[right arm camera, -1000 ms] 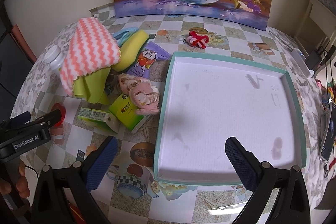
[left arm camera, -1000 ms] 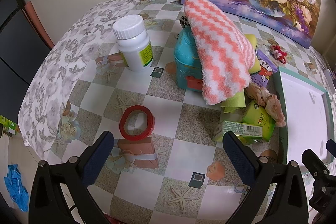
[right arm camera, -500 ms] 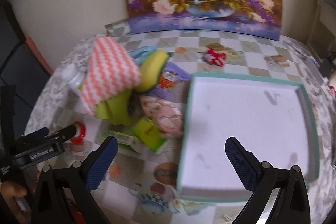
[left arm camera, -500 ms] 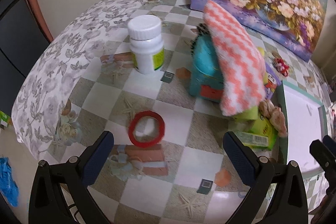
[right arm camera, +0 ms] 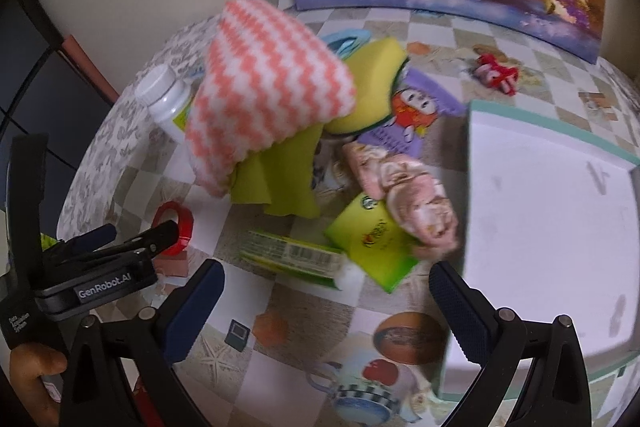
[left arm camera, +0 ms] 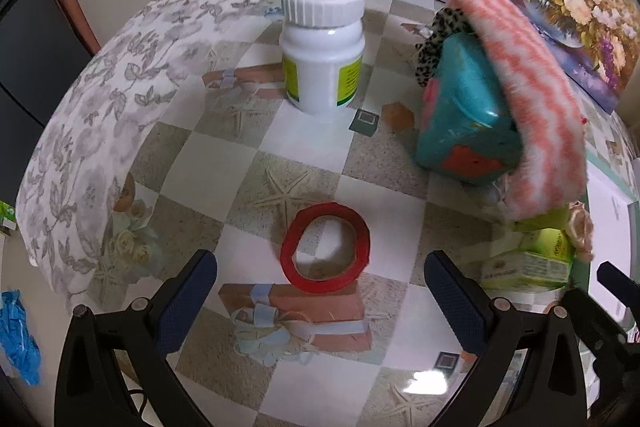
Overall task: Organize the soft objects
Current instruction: 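Grasp the red tape roll with the left tool while the right tool grasps the green tissue pack, then carry the red tape roll with the left tool while the right tool carries the tissue pack over the tray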
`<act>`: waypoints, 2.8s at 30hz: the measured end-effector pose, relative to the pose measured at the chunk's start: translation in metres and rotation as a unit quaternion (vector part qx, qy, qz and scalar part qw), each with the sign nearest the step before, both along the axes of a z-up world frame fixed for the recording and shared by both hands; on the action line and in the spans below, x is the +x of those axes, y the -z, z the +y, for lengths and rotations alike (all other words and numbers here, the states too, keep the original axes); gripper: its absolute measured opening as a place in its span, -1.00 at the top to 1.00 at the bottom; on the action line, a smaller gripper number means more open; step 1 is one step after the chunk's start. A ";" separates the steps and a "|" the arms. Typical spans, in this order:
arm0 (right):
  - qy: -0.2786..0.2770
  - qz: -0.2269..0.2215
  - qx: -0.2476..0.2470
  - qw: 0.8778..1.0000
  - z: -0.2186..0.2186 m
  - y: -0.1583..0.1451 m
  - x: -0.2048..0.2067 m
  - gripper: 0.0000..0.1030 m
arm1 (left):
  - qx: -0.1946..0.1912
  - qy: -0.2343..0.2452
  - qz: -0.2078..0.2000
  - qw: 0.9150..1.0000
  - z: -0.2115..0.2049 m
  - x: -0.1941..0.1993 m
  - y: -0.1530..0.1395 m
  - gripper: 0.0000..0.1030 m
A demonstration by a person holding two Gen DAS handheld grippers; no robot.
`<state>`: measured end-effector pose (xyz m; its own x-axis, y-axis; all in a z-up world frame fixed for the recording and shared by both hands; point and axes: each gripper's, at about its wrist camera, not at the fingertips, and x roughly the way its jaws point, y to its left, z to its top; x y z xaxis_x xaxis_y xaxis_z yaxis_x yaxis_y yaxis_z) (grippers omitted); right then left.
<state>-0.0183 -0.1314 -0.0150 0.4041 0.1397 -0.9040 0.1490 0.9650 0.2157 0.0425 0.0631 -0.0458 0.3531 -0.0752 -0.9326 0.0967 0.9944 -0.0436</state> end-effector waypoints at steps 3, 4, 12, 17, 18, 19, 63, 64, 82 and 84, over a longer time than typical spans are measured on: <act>-0.003 0.011 0.000 1.000 0.007 0.007 0.005 -1.00 | -0.004 0.000 0.006 1.000 0.003 0.004 0.007 -1.00; -0.001 0.014 -0.003 1.000 0.009 0.010 0.008 -1.00 | -0.004 0.003 0.008 1.000 0.003 0.006 0.010 -1.00; 0.004 0.034 -0.010 0.999 0.019 0.024 0.019 -1.00 | -0.003 0.014 0.012 1.000 0.003 0.011 0.022 -0.89; 0.014 0.038 -0.008 0.999 0.016 0.026 0.023 -0.79 | -0.005 0.018 0.021 1.000 0.002 0.014 0.028 -0.58; 0.013 0.039 -0.008 0.999 0.016 0.028 0.024 -0.71 | -0.006 0.019 0.023 1.000 0.002 0.014 0.029 -0.45; 0.011 0.040 -0.009 0.999 0.017 0.029 0.026 -0.61 | -0.006 0.019 0.023 1.000 0.002 0.015 0.031 -0.38; 0.050 -0.016 0.025 0.998 -0.035 -0.036 -0.023 -0.35 | -0.014 0.049 -0.061 0.997 -0.042 -0.029 -0.072 -0.04; 0.057 -0.022 0.024 0.998 -0.040 -0.039 -0.026 -0.35 | -0.015 0.054 -0.067 0.996 -0.047 -0.030 -0.078 -0.04; 0.216 -0.040 -0.016 0.975 -0.169 -0.067 -0.047 -0.35 | -0.013 0.171 -0.062 0.983 -0.197 -0.030 -0.102 -0.04; 0.237 -0.037 -0.016 0.971 -0.185 -0.065 -0.051 -0.35 | -0.012 0.176 -0.055 0.983 -0.210 -0.028 -0.098 -0.04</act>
